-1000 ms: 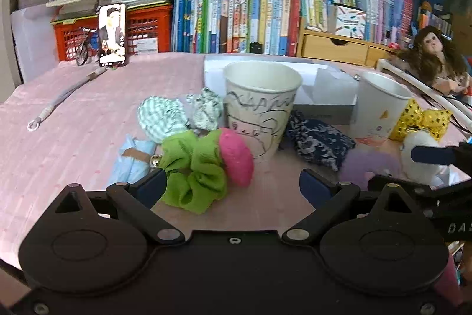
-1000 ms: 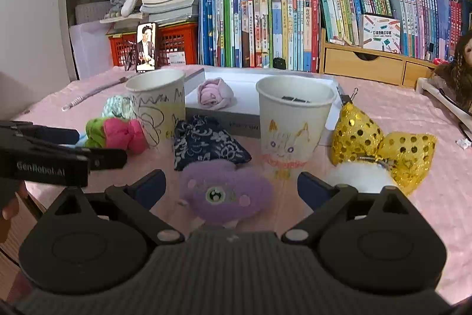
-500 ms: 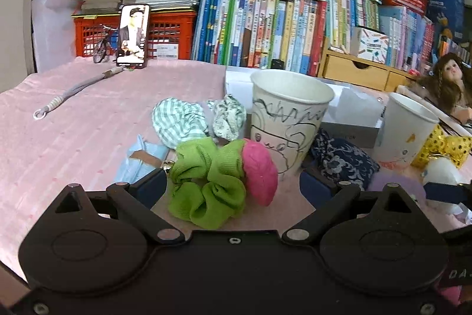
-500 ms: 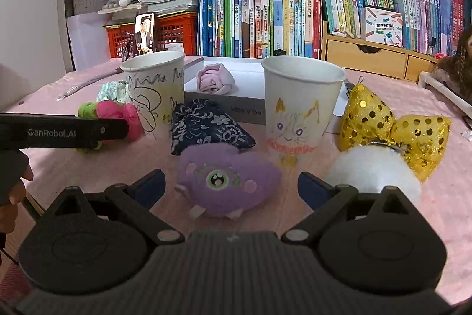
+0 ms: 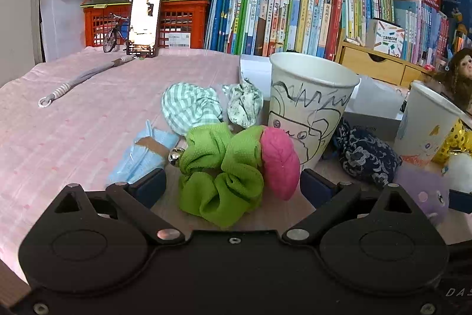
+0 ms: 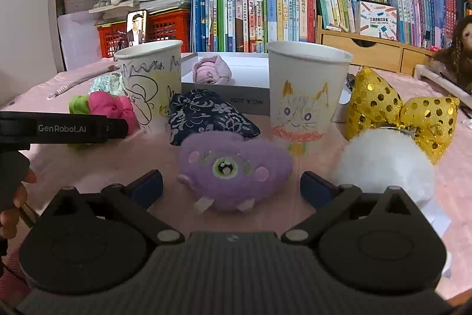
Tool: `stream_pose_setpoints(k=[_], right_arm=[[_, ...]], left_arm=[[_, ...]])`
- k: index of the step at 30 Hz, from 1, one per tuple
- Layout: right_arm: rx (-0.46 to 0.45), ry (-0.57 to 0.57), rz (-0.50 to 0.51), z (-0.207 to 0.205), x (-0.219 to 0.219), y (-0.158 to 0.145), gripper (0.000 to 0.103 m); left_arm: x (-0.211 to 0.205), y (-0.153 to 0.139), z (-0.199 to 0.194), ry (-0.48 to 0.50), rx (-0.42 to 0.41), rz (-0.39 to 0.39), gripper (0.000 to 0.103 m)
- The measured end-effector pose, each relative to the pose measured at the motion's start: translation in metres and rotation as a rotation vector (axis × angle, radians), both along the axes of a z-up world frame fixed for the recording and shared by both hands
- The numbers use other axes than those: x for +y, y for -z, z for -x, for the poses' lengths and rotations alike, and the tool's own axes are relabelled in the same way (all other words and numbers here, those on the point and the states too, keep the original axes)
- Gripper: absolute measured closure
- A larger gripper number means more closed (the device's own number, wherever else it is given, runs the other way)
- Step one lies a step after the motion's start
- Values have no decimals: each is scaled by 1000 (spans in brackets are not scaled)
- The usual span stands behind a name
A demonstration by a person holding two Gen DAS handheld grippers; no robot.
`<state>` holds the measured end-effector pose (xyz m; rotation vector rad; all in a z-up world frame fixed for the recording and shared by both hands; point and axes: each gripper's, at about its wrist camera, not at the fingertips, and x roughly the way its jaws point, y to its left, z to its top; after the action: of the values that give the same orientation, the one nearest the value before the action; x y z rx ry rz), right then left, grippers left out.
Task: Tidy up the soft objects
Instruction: 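Grasp the green-and-pink scrunchies with the left tool while the right tool grasps the purple plush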
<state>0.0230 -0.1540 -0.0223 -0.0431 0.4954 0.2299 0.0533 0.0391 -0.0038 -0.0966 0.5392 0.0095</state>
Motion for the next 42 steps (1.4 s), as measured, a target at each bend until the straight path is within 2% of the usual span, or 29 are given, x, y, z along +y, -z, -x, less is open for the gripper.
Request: stream_pose_setpoints(k=[17,24,29,33,38,42], right_arm=[[-11,90,9,-1,4,3,0],[-6,88,15,-2,6,3,0],[-11,85,-2,-2,5,4,0],[-21,74,-16,1,5,4,0],[-26,76,-33,1,3,2,6],[-29,82,-50,1,-1,0,14]], left_arm=[[-5,3,-1,-10,-7,-19,6],[-5,3,-1,-8,-7,-16,7],[-2,1,0,-5,-7,-4,13],[-2,-1,2,-5,-11,-5,24],[1,-4,3,-10,-9,12,30],[2,-6,6,-8,-10,18,41]])
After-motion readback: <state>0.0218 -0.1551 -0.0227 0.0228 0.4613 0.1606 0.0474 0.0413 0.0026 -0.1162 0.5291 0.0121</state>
